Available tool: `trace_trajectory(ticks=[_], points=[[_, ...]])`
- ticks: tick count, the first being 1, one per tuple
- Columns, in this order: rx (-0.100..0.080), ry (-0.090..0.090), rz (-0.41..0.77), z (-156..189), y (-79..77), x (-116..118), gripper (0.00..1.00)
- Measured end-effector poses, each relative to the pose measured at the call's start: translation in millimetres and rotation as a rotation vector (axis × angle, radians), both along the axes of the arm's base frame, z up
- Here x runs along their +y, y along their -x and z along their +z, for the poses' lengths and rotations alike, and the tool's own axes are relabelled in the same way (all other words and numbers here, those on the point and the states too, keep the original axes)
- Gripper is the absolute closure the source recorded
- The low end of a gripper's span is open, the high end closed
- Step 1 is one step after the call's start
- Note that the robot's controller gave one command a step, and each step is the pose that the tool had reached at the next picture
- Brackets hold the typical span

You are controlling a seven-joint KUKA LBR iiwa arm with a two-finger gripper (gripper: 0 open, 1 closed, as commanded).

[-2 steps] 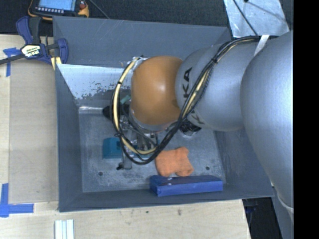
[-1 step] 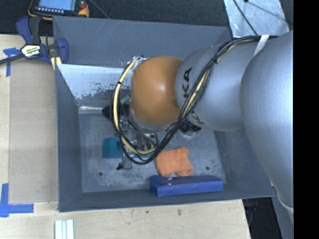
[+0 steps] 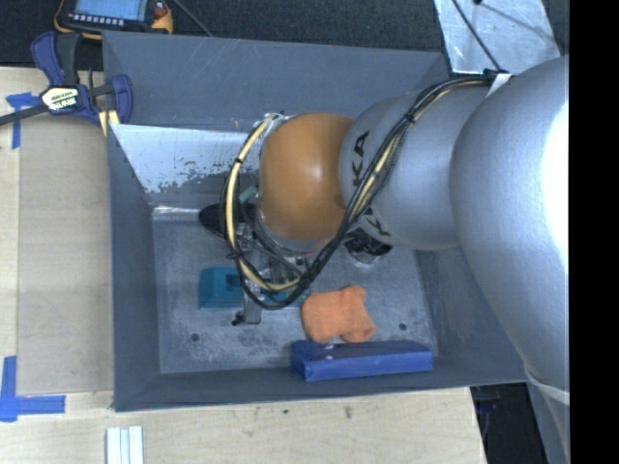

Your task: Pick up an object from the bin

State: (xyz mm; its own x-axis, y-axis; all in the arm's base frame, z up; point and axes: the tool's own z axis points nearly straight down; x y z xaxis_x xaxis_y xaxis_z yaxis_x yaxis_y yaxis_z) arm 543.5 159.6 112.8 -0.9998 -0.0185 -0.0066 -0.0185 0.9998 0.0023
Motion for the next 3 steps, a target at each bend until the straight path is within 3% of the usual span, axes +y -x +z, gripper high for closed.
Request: trace_trajectory(ticks=[1, 2, 3], points=[[0.007, 0.001, -0.011, -42, -30.1, -10, 1.00], [0.007, 0.001, -0.011, -42, -30.1, -10, 1.00], [0.021, 0.004, 0.001, -14, -50.2, -20, 1.00]])
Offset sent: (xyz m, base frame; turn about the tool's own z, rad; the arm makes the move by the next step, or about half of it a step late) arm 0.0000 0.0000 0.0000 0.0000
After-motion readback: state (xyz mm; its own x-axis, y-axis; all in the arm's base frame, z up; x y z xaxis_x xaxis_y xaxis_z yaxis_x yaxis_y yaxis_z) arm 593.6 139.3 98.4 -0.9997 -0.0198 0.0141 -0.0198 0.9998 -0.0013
